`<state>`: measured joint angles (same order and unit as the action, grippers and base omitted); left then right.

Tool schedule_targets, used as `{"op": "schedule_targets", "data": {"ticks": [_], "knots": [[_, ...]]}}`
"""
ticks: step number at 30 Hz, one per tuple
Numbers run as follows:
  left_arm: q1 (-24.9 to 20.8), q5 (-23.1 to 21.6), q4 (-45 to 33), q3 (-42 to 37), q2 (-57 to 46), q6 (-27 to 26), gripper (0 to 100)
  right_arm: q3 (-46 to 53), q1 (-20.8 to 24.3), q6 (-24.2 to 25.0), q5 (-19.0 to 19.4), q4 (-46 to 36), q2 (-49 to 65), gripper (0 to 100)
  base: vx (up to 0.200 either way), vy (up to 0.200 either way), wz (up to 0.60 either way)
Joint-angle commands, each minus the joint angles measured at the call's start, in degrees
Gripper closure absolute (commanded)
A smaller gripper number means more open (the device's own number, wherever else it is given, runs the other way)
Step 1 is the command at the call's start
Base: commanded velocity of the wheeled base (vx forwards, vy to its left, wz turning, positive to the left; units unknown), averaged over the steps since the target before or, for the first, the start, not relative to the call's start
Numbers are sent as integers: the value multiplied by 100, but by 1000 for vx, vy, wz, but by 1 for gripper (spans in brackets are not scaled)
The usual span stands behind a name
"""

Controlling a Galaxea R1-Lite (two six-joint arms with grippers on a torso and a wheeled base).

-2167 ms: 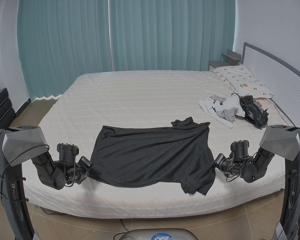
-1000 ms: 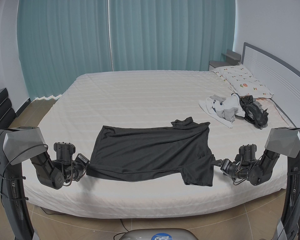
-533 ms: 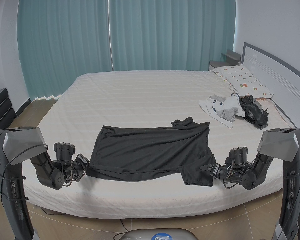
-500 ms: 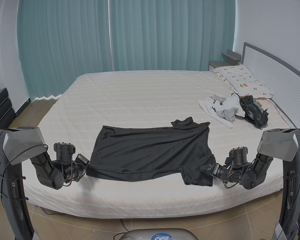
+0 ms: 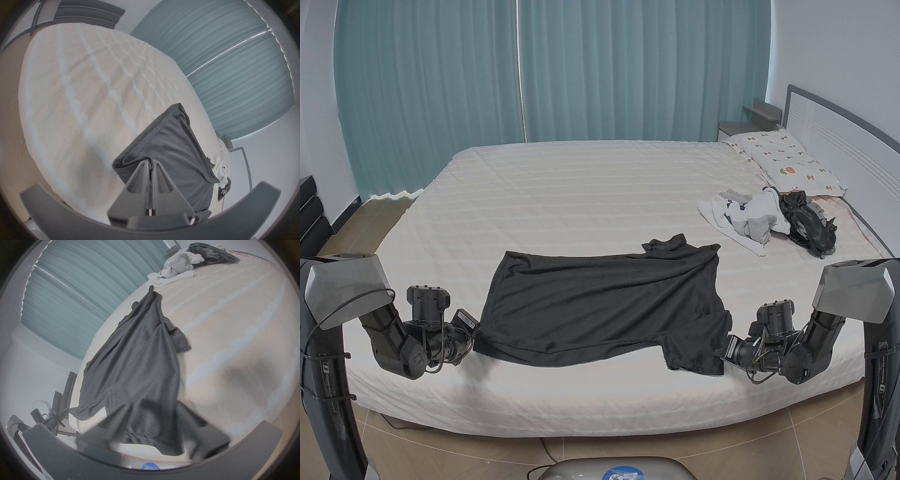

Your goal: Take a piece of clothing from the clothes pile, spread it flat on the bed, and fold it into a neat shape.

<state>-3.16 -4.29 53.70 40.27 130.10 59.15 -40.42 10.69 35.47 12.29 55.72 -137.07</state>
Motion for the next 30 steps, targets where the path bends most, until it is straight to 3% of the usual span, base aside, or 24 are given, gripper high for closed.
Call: {"op": "schedule_targets", "data": {"ticks": [1,8,13,24,30], "knots": [[43,-54,0,-63,-46,-9,100,421,-164,-120,19,44,339,100,0,0,0],[52,-63,27,-388,-151,-105,100,1353,-445,-172,133,26,1024,100,0,0,0],[61,-54,70,-933,-213,-721,100,2030,-515,-357,353,79,1235,100,0,0,0],[-36,-37,9,-1689,-310,-1819,100,2583,-656,-823,362,97,1191,100,0,0,0],[-203,-37,-17,-1873,-424,-1881,100,2777,-700,-1245,362,26,1209,100,0,0,0]]}}
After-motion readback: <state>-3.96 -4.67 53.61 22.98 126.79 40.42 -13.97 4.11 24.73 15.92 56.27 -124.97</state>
